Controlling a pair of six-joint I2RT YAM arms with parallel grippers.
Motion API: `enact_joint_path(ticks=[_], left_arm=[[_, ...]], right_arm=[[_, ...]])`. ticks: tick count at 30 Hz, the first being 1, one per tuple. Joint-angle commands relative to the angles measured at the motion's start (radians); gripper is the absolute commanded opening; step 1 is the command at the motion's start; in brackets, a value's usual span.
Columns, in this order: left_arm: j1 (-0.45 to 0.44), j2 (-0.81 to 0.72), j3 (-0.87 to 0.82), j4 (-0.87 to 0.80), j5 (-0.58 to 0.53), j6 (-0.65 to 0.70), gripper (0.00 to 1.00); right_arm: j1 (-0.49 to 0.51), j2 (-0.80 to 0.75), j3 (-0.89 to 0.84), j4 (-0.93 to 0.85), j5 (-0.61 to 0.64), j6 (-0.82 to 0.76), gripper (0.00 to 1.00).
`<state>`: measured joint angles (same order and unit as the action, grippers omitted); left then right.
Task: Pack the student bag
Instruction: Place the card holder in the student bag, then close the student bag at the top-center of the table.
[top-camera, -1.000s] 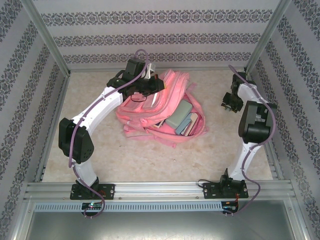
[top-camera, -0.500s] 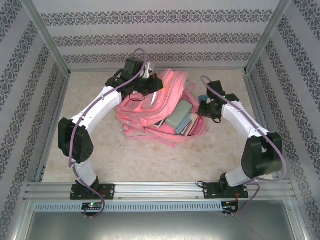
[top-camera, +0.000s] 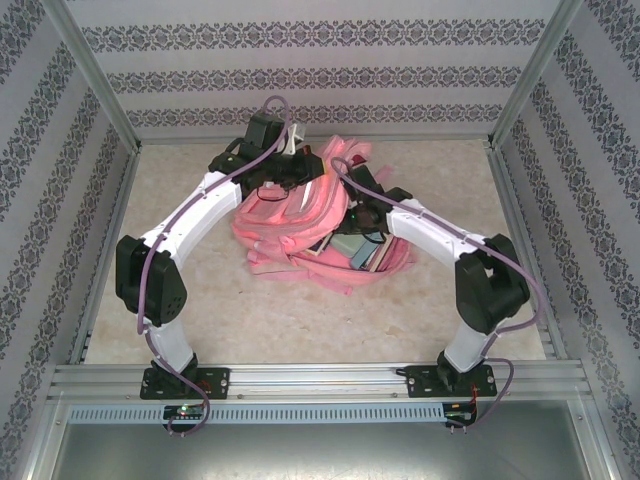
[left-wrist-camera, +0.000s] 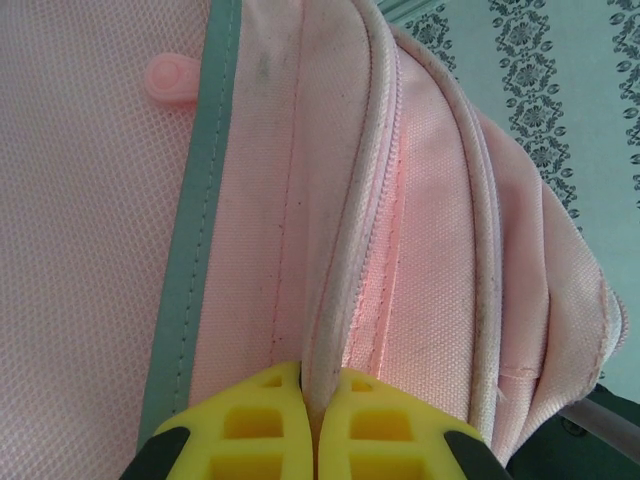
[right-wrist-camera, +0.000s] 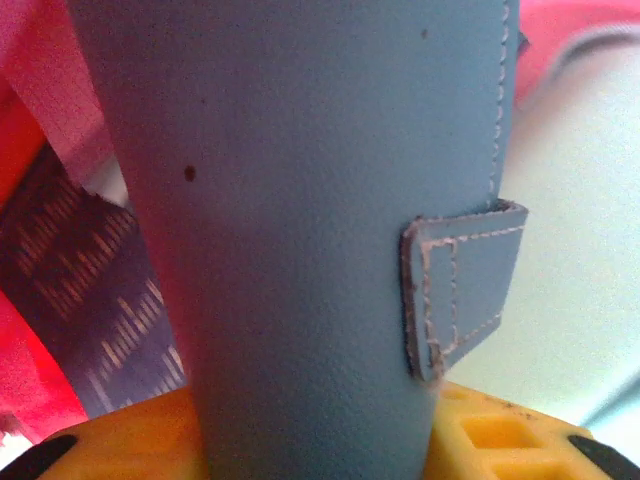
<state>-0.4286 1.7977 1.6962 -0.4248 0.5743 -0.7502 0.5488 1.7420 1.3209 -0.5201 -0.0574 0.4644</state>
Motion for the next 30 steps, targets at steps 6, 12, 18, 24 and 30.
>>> enact_joint_path(ticks=[6,12,18,24,30], left_arm=[[0.022,-0.035,0.029,0.090,-0.006,-0.014,0.00],[0.022,-0.017,0.035,0.099,-0.008,-0.020,0.00],[0.022,0.023,0.053,0.110,-0.021,-0.047,0.00],[0.019,0.068,0.079,0.119,-0.014,-0.074,0.00],[-0.001,0.126,0.119,0.092,-0.047,-0.076,0.00]], right_arm=[[0.014,0.029,0.045,0.028,-0.037,0.015,0.79],[-0.050,-0.097,-0.097,0.028,-0.012,0.030,0.79],[-0.123,-0.248,-0.260,0.049,-0.011,0.048,0.74],[-0.147,-0.299,-0.334,0.090,-0.047,0.072,0.56],[-0.156,-0.298,-0.364,0.155,-0.071,0.119,0.47]])
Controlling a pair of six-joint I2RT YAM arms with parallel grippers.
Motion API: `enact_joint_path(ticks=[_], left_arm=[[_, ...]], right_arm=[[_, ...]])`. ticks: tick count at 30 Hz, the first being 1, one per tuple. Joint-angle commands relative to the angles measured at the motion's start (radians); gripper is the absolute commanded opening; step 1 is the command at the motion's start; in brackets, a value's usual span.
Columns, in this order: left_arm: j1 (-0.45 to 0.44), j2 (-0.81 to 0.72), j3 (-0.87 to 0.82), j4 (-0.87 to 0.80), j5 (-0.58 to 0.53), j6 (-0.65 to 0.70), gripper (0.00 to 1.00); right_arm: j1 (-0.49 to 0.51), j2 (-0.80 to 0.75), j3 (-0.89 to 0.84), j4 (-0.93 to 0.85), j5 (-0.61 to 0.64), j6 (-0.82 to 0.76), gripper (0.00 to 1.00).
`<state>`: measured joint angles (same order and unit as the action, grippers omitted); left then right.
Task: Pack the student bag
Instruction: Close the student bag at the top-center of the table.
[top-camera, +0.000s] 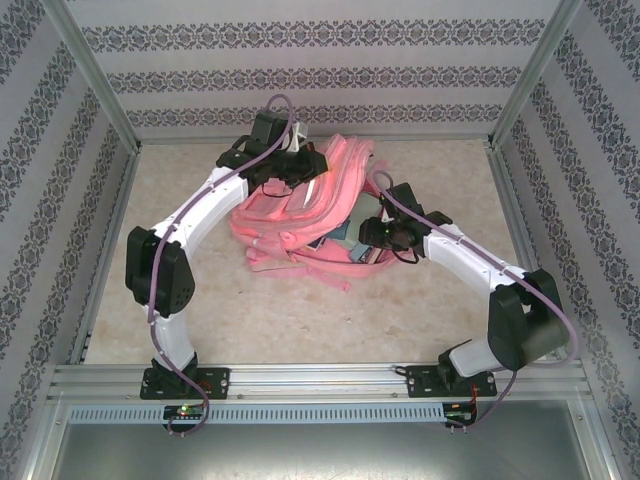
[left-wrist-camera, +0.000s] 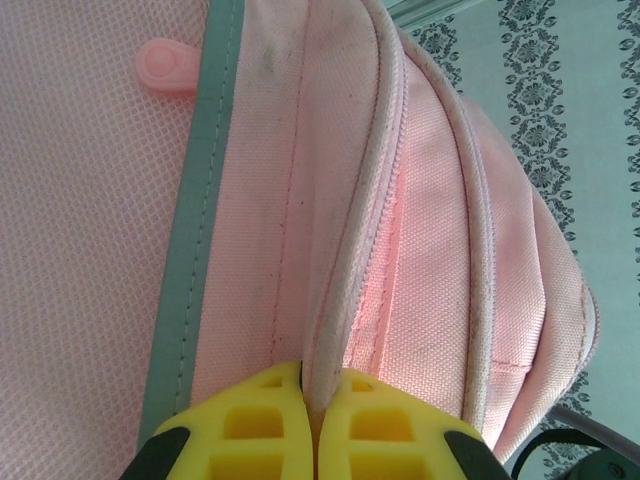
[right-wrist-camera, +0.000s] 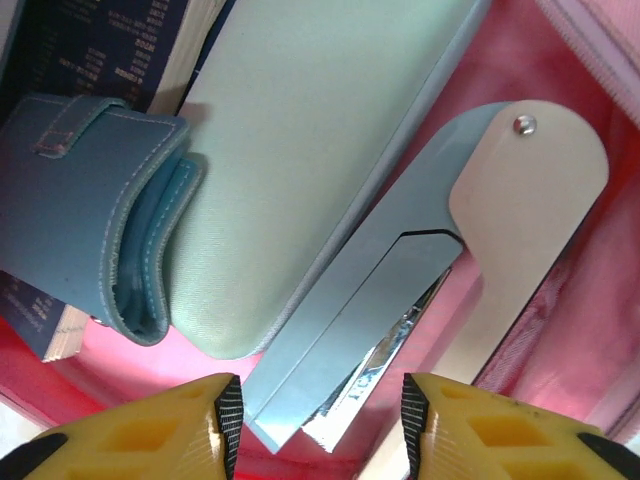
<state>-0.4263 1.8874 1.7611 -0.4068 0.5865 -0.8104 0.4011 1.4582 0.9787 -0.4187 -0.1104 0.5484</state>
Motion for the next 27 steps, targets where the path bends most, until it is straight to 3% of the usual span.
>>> enact_joint_path(ticks=[1,2,7,12,19,24,27], left_arm=[[-0.007,0.053,0.069,0.056,-0.061,-0.007,0.00],[-0.009,0.068,0.081,0.033,-0.065,0.000,0.04],[-0.011,0.078,0.099,-0.095,-0.106,0.056,0.49],[0.013,-0.026,-0.021,-0.136,-0.145,0.080,0.50],[0.071,-0.278,-0.379,-0.142,-0.254,0.055,0.50],[0.103,-0.374,-0.627,-0.082,-0.270,-0.007,0.50],[0.106,-0.379,-0.740,0.006,-0.250,-0.064,0.49]], right_arm=[[-0.008,-0.016,-0.024,0.063,-0.022,0.039,0.47],[-0.008,-0.016,-0.025,0.066,-0.025,0.041,0.47],[0.000,-0.032,-0.033,0.065,-0.019,0.046,0.47],[0.022,-0.068,-0.063,0.060,0.006,0.056,0.47],[0.110,-0.117,-0.104,0.033,0.101,0.094,0.48],[0.228,-0.217,-0.179,0.031,0.268,0.146,0.48],[0.274,-0.242,-0.196,0.031,0.298,0.152,0.49]])
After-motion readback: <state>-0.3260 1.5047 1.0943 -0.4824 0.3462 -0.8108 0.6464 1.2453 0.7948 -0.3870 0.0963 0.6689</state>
